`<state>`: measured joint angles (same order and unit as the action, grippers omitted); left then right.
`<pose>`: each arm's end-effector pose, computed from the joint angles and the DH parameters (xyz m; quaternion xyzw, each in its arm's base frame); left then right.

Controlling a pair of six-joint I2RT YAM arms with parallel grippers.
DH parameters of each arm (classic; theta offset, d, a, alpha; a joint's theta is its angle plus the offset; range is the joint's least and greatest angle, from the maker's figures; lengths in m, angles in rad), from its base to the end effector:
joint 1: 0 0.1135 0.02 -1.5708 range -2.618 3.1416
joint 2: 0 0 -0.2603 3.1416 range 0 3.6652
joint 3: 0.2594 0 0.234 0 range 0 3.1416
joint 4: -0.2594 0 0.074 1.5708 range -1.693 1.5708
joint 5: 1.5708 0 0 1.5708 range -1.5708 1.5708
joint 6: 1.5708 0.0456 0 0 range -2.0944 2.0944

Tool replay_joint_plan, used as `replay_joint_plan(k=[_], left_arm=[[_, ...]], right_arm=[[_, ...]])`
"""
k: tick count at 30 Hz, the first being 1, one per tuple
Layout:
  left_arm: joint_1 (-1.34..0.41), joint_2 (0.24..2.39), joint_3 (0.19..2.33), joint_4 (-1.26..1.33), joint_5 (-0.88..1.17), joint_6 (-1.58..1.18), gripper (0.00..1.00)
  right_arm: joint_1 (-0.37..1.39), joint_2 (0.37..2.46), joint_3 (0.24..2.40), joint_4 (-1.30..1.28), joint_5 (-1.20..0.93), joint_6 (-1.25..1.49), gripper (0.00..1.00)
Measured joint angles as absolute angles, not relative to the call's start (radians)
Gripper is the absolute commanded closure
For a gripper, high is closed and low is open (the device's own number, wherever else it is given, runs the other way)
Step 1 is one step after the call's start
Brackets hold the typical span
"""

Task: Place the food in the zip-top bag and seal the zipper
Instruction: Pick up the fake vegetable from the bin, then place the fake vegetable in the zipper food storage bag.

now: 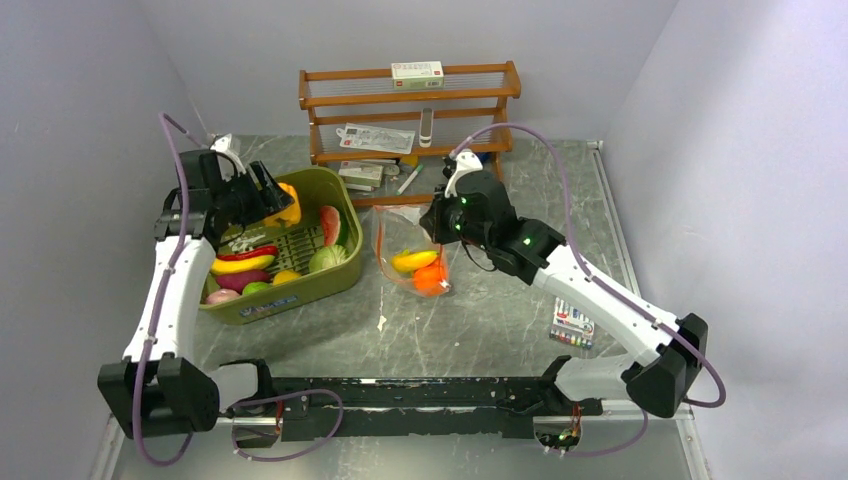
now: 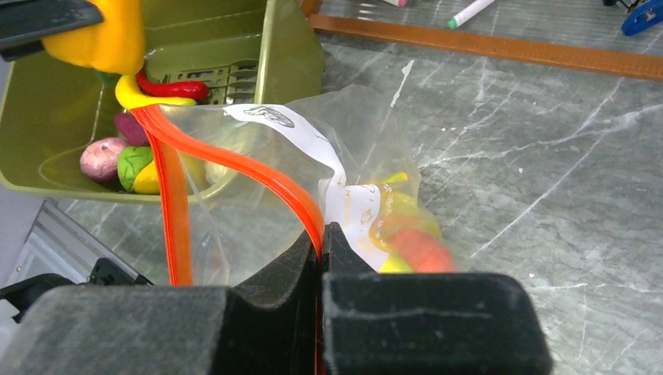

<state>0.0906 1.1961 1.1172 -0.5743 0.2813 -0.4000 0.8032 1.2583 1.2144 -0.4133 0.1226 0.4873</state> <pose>0.2486 0.0099 0.3262 -0.1554 0.8762 -0.1918 0.4139 0.1954 0.1944 0.3586 -0.1013 0.8419 0.2757 0.4527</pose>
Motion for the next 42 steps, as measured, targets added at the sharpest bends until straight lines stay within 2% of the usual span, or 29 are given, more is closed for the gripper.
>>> replay_joint_plan(k=[11,16,22,34,42], left_arm=[[0.062,0.991,1.093,-0.548,0.602,-0.463,0.64],[-0.009,0.905,1.085,-0.497,0.673,-0.498,0.66],[-0.162,0.916,1.076,-0.413,0.739,-0.572,0.65],[-0.411,0.979,0.997,-0.165,0.733,-0.712,0.65],[-0.549,1.11,1.025,-0.219,0.58,-0.692,0.66]], right_arm=[[0.8,1.306,1.256,-0.461,0.096,0.52,1.0],[0.8,1.292,1.253,-0.458,0.082,0.538,1.0],[0.8,1.285,1.253,-0.447,0.052,0.558,1.0],[0.8,1.267,1.253,-0.432,0.013,0.566,1.0],[0.799,1.24,1.249,-0.437,0.022,0.567,1.0]])
